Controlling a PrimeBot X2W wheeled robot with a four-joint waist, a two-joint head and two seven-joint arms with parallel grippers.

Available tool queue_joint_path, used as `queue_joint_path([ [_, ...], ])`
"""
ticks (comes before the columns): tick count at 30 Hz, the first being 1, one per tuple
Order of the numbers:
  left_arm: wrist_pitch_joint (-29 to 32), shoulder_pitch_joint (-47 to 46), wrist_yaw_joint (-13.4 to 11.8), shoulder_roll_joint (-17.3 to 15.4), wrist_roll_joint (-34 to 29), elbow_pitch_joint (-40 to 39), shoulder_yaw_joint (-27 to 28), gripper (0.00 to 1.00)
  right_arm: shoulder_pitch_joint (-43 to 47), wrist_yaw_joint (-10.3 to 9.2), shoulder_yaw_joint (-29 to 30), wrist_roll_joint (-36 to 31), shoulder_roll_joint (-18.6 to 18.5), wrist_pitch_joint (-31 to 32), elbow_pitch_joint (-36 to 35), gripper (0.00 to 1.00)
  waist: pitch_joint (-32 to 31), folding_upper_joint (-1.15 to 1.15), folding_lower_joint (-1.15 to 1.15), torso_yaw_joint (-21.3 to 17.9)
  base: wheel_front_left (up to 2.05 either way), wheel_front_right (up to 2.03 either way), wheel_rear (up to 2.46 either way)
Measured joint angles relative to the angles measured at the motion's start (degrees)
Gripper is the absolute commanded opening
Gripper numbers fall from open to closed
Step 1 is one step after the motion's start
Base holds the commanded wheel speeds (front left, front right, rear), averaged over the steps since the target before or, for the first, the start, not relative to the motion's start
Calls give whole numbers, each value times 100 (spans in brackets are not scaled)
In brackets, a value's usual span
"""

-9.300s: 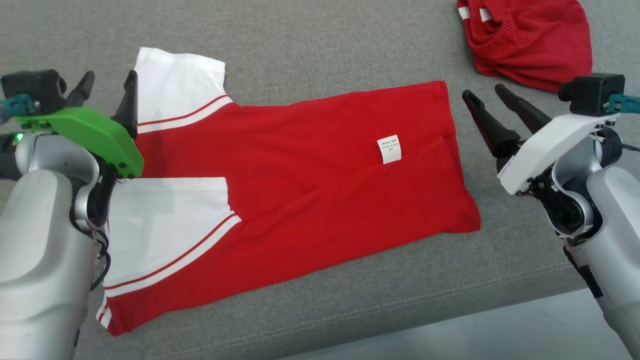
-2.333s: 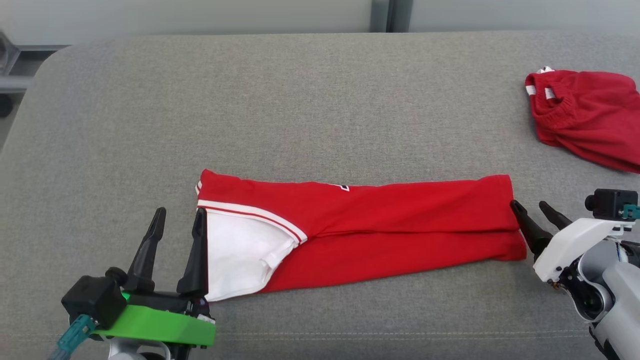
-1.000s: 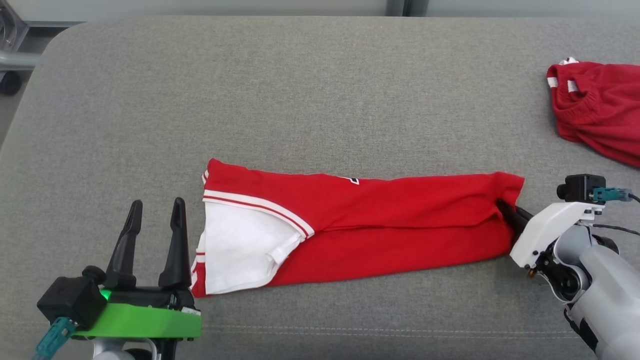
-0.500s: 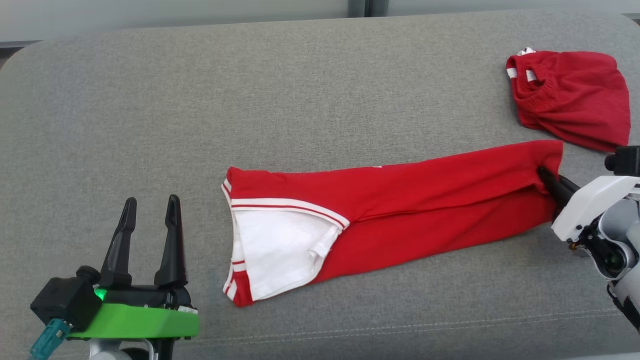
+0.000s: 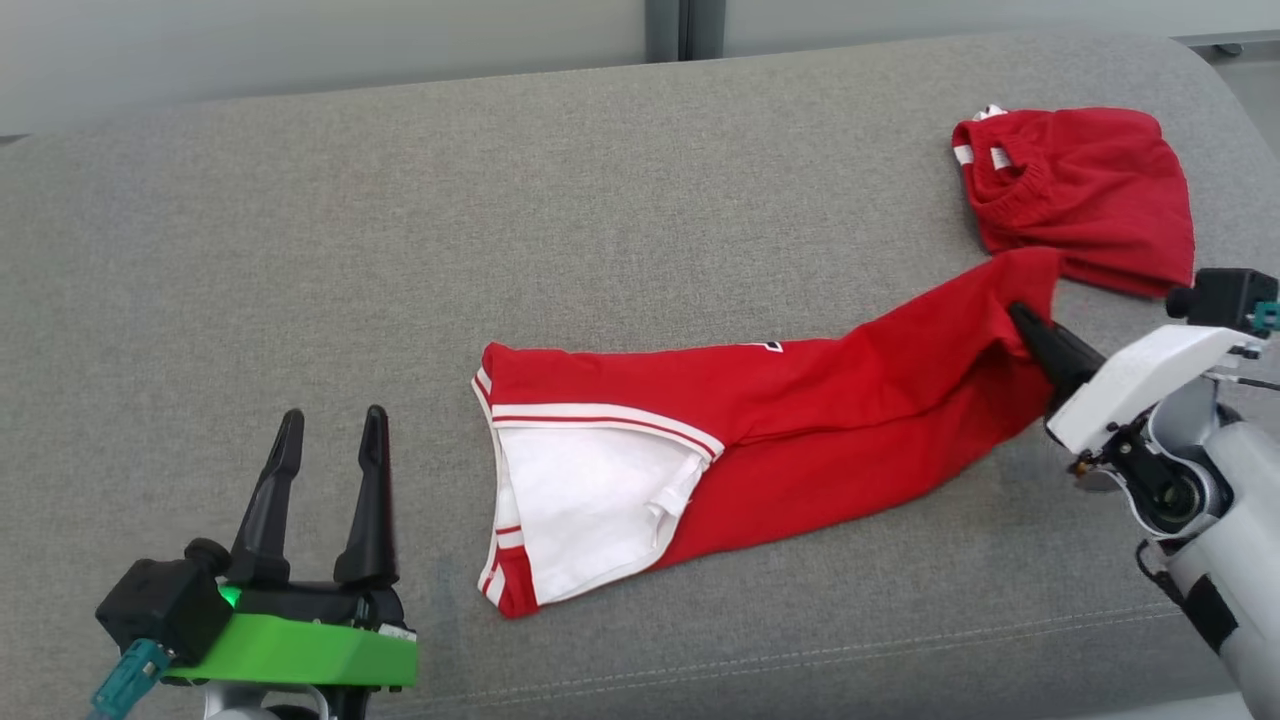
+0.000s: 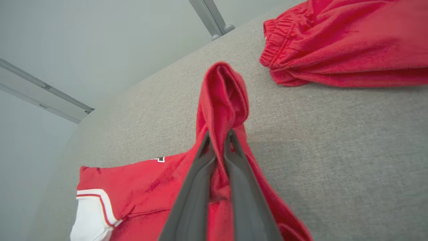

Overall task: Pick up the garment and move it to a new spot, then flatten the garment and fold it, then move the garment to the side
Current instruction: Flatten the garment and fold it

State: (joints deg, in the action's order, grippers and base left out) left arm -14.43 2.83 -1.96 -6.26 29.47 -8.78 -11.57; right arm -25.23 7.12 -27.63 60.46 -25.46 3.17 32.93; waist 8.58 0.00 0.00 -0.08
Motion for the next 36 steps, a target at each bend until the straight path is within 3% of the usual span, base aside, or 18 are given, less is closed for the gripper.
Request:
queue_joint_path([
  [9,0,46,51,43,0,123,-132,100,112,-1,-637,627,538,558,-1306,0,-199,0,0,165,0,0,0],
  [14,0,72,53,76,1,175,-137,100,143,-1,-946,717,753,779,-1561,0,-278,0,0,345,0,0,0],
  [22,0,83,78,145,2,189,-164,100,120,-26,-1201,500,1028,906,-1247,0,-345,0,0,720,0,0,0],
  [30,0,82,104,202,21,216,-193,100,-201,-292,-1438,289,1423,1089,-927,0,-324,0,0,1153,0,0,0],
  [36,0,80,147,238,62,255,-235,100,-304,-481,-1599,148,1507,1211,-511,0,-306,0,0,1481,0,0,0],
])
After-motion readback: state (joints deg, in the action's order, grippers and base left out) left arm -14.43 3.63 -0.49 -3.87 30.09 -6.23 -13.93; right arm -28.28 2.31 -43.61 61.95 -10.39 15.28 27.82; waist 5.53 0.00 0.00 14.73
